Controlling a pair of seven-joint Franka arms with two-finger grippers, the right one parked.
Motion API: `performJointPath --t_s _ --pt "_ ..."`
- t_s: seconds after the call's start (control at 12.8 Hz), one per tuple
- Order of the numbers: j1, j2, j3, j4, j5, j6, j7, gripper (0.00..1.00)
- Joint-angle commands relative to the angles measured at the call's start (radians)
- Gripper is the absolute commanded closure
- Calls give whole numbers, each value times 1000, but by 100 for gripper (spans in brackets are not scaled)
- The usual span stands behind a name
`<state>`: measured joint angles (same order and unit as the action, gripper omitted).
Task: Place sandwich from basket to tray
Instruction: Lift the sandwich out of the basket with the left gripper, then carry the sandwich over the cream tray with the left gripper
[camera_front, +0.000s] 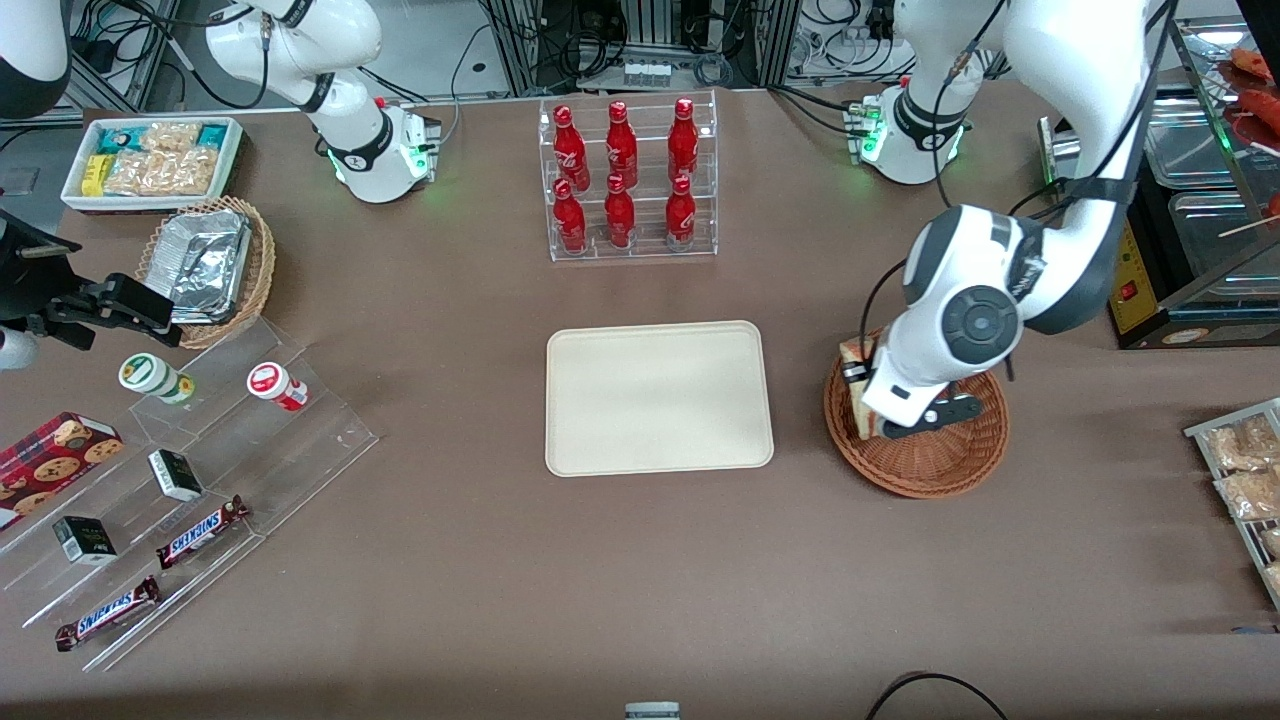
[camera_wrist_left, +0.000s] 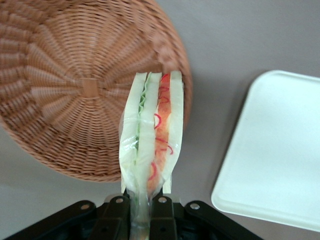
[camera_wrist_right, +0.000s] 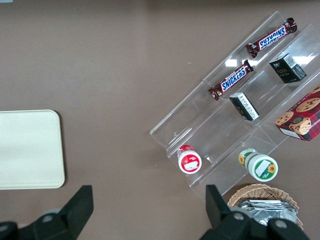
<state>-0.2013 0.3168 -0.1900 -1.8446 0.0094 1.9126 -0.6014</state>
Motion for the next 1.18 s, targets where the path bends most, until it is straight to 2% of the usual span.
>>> performJointPath --t_s 0.0,0.24,0.55,0.78,1.1 --pt "-79 59 6 76 -3 17 -5 94" --pt "-168 131 6 152 -2 45 -128 94" --pt "-283 224 7 192 1 212 -289 95" --pt "-345 319 7 309 1 215 -377 95" --pt "-414 376 9 367 1 217 -471 95"
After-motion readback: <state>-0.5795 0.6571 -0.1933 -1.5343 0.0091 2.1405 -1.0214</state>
